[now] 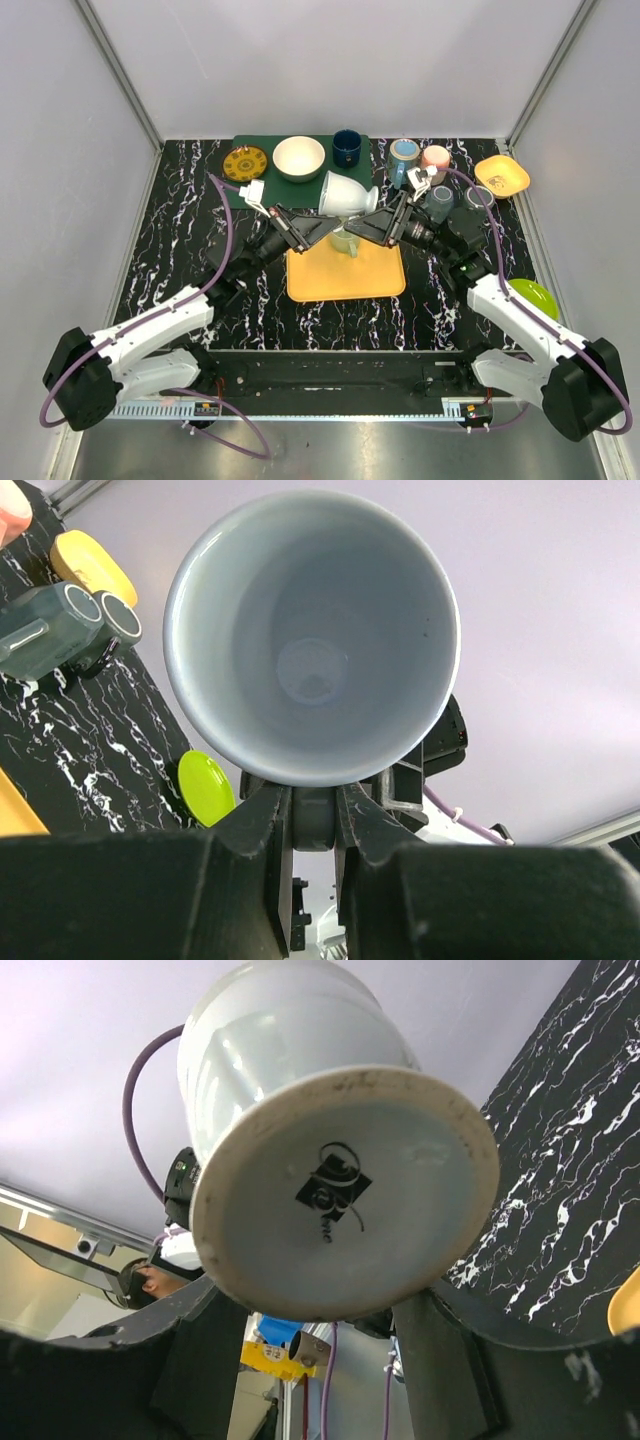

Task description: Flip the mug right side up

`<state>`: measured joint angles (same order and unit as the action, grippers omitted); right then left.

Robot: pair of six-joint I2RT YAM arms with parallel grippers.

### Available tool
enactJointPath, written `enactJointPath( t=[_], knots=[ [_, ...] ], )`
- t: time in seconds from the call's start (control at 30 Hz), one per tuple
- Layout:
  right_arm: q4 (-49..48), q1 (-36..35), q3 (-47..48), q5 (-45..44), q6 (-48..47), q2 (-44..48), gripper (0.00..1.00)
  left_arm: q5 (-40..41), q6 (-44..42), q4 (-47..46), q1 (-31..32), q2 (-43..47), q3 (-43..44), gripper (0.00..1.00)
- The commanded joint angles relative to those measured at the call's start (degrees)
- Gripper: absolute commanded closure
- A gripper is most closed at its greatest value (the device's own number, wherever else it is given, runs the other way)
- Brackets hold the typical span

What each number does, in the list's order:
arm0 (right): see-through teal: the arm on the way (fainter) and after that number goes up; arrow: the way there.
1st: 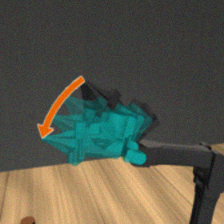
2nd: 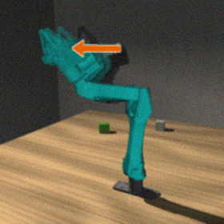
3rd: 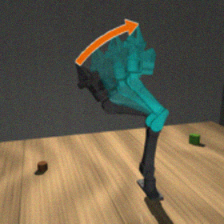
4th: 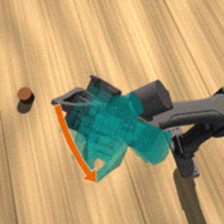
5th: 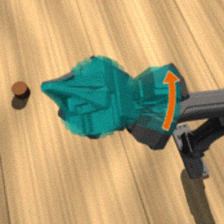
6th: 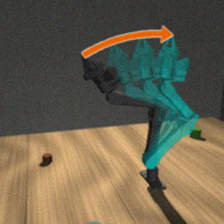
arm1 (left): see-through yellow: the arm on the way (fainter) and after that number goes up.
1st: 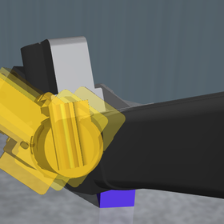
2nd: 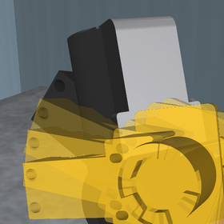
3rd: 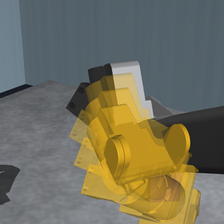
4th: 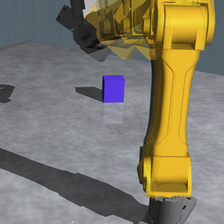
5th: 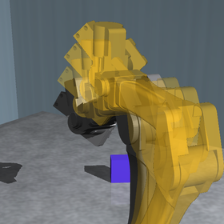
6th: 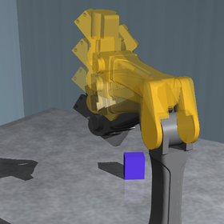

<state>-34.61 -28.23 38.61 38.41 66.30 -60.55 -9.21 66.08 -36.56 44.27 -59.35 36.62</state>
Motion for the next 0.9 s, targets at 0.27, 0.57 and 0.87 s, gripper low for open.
enactJointPath(
  t=[0.27,0.57,0.87],
  knots=[
    [-9.3,-0.3,4.3,-6.7,1.5,-3.8,0.45,-0.5,1.4,-9.9,4.4,0.5,1.8,1.00],
    [-14.4,-0.4,6.7,-7.5,2.9,-7.0,0.50,-1.7,1.2,-8.7,7.6,-1.7,0.8,1.00],
    [-16.2,-0.4,8.1,-6.0,3.1,-9.3,0.97,-2.7,1.6,-8.4,9.0,-2.3,0.3,1.00]
  ],
)
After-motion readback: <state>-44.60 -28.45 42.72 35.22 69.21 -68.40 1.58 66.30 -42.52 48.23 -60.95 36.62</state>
